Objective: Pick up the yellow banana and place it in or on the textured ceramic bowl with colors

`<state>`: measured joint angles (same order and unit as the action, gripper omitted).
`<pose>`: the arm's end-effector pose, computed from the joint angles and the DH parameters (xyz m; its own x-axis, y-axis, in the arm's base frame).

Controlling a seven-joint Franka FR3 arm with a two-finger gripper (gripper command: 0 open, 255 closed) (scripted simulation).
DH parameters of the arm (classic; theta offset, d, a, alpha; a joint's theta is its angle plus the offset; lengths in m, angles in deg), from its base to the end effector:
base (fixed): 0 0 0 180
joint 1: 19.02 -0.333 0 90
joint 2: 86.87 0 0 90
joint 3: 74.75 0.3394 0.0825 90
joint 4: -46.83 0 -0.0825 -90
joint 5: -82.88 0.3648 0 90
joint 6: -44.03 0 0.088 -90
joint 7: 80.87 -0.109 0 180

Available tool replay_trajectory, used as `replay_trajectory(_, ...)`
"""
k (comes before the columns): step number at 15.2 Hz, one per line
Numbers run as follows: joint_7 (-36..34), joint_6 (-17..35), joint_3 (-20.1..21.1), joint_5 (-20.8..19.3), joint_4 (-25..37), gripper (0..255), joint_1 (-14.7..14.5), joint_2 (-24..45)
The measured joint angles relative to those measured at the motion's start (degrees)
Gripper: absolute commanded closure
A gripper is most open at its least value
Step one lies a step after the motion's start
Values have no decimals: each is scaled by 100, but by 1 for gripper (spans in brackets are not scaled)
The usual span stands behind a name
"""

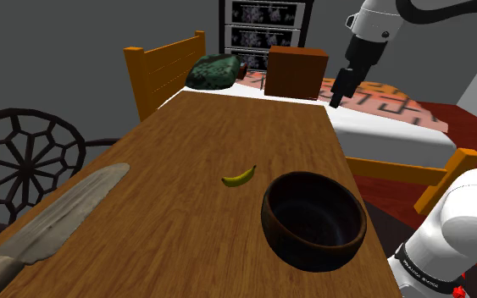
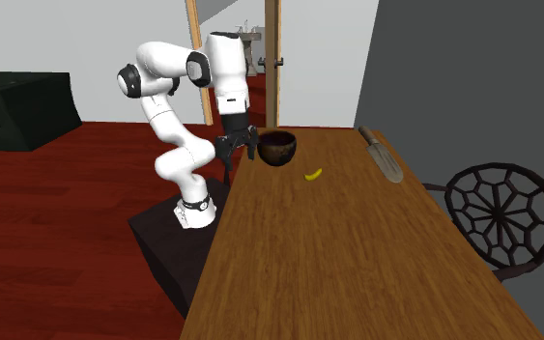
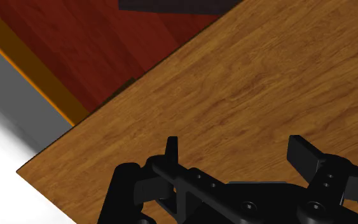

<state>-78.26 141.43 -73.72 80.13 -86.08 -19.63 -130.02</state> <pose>0.2942 0.0059 0.6249 0.9886 0.0768 0.1298 0.0686 -0.9954 0.0662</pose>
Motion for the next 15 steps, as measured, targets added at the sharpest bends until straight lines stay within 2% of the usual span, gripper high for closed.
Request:
replay_trajectory(3, 171, 136, 32, 18, 35, 0, -124, 177)
replay_trajectory(15, 1891, 1205, 417, 155, 466, 0, -1215, 1738)
